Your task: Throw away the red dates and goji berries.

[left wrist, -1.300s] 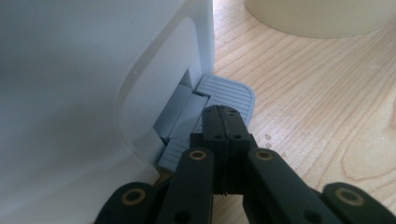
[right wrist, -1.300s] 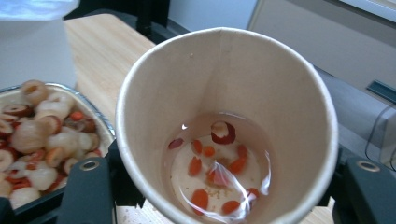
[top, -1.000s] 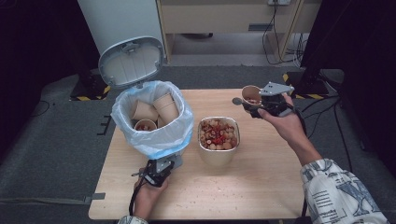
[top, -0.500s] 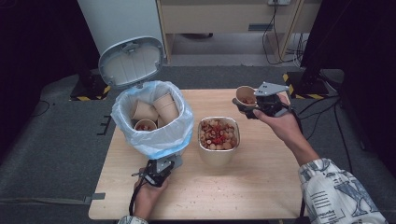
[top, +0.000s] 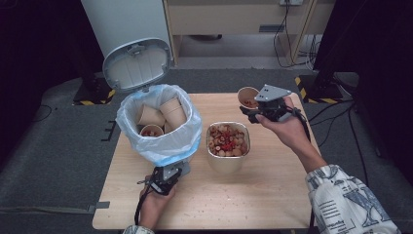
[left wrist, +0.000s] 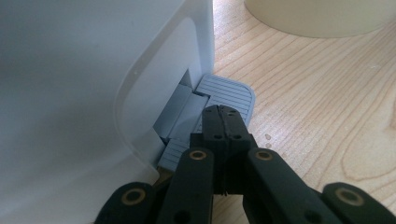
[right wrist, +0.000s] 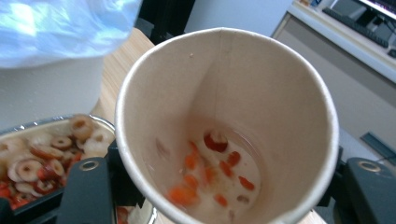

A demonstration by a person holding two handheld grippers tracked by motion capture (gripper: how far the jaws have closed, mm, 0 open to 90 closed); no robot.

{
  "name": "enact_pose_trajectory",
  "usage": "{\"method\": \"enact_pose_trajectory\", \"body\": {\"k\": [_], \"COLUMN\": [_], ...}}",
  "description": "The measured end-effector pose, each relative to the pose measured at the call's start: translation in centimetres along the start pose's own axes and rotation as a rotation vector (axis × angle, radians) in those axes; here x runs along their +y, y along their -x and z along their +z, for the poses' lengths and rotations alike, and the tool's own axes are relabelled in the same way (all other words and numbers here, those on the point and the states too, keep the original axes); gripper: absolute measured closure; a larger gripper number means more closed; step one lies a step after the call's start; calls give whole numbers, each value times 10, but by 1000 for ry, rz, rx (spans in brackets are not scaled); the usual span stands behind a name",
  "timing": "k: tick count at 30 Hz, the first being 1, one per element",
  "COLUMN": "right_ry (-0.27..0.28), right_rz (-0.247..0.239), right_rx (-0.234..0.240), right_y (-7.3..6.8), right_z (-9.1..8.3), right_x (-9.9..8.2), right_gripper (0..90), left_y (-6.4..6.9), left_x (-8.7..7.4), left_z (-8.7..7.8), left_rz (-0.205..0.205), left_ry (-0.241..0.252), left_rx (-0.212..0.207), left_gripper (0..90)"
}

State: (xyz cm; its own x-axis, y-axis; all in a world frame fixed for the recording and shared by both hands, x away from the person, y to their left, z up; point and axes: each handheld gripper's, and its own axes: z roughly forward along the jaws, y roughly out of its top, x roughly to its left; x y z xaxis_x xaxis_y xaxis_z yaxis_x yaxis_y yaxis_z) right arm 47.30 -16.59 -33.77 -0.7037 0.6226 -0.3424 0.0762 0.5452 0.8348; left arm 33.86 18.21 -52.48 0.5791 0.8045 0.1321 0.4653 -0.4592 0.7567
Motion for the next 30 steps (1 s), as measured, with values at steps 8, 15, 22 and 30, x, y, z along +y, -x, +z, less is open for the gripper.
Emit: {"method": "enact_pose_trajectory", "body": {"k": [8,15,22,30], "right_ry": [15,11,0,-10], "right_rz": [-37,-67,-159,-222], "right_rx": [-1,0,-48,-59], "right_y": [-5,-9,-18,-24], "right_z": [-3,-5,-6,-4], "right_x": [9,11,12,17], "right_gripper": [332,332,332,331], "left_y": [1,0,0,0], "left_x": [0,0,0,0], "left_z": [0,0,0,0], "left_rz": [1,0,-1,-2], "left_ry": [0,-1,0,0], "left_rx": [3,1,1,0], "left_gripper": [898,898,898,898]}}
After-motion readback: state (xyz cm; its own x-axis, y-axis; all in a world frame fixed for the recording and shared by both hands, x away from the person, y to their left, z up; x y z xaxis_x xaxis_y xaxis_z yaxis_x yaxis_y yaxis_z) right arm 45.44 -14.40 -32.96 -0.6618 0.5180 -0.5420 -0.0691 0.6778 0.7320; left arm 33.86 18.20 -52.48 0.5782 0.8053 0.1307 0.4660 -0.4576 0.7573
